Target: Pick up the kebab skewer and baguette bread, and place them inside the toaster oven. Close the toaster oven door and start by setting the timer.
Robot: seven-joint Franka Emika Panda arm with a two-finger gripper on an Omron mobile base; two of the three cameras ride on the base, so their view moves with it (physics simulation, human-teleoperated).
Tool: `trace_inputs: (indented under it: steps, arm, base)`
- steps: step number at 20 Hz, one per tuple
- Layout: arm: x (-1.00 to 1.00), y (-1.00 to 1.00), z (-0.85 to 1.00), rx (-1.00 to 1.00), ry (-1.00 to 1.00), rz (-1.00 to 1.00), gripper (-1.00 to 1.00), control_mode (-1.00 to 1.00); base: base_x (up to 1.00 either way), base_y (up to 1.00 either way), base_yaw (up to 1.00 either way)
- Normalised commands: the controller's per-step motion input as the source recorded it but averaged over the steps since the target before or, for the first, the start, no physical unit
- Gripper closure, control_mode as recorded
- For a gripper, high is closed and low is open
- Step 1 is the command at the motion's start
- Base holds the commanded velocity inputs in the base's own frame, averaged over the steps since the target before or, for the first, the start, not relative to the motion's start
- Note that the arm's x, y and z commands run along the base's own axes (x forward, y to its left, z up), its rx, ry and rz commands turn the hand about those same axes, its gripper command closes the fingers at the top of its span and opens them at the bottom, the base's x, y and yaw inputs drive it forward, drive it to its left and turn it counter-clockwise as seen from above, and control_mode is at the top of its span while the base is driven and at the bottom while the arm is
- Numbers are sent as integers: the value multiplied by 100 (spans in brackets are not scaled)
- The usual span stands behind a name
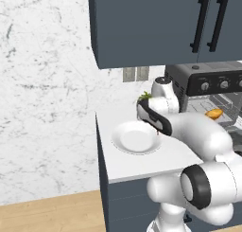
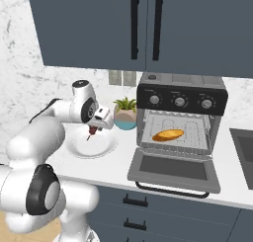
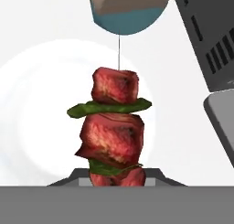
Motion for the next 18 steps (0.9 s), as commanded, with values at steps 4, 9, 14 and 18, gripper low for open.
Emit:
trace_inputs:
  steps: [4, 9, 14, 18]
  arm:
    - [-100, -45, 73, 8, -12, -16, 100, -100]
    - [-100, -60, 75, 12, -9, -18, 100, -100]
    - [-100, -88, 61, 16, -11, -23, 100, -100]
    - [-88, -95, 52, 16, -12, -25, 100, -100]
  base:
    - [0, 0, 0]
    - [0, 0, 0]
    - [0, 0, 0]
    - [0, 0, 0]
